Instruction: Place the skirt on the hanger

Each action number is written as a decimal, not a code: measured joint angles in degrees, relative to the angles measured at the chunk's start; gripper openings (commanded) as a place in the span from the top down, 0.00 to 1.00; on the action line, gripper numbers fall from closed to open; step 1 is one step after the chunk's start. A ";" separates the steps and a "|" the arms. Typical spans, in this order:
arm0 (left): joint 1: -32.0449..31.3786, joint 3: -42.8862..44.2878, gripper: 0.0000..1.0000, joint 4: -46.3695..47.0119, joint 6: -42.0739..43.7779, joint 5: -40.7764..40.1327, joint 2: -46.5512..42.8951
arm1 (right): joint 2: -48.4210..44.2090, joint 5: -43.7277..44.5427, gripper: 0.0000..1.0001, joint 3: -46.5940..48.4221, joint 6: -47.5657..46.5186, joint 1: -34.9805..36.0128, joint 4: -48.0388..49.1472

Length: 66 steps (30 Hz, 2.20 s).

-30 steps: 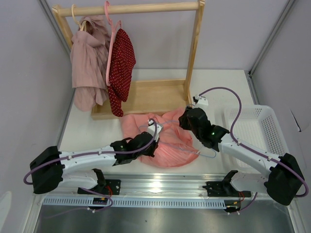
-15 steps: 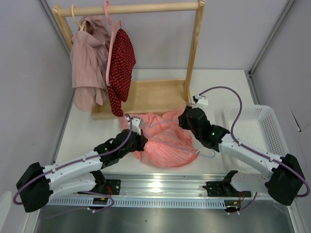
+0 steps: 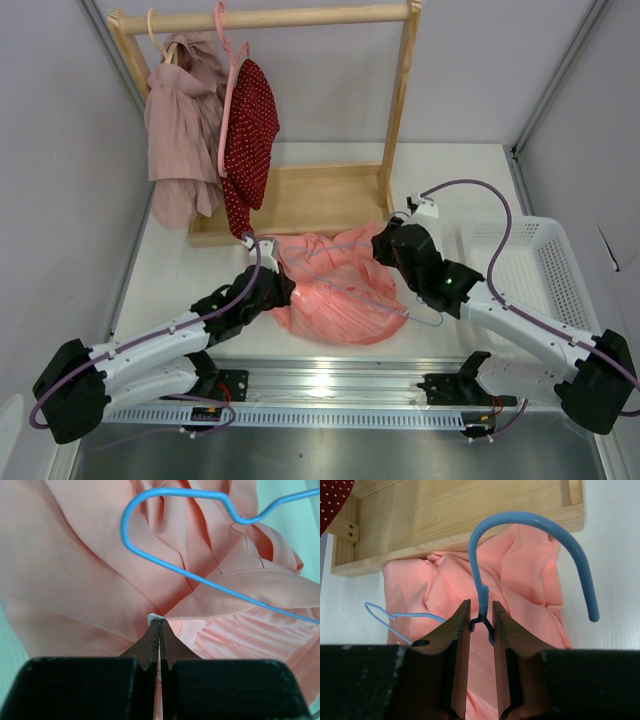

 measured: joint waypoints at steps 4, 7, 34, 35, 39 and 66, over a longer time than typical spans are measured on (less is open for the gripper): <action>0.61 -0.35 1.00 0.02 -1.18 -0.92 -0.52 | -0.83 -0.07 1.00 -0.37 0.02 0.00 -0.37; 1.16 -0.79 1.00 0.09 -2.12 -1.64 -1.42 | -1.55 -0.44 1.00 -1.44 0.04 0.00 -0.63; -1.88 6.12 0.59 -5.07 8.50 4.57 -6.56 | 0.26 -2.69 1.00 -3.67 1.42 -1.97 -2.19; -3.72 7.50 0.56 -5.81 9.38 4.31 -5.84 | 0.74 -2.75 1.00 -3.26 1.44 -2.08 -2.43; -12.50 12.76 0.49 -8.13 12.09 3.04 0.42 | 2.34 -2.82 1.00 -1.36 1.46 -2.19 -3.30; -17.20 21.07 0.44 -10.36 12.61 -2.29 29.55 | 3.08 -3.30 1.00 0.48 1.51 -4.20 -4.94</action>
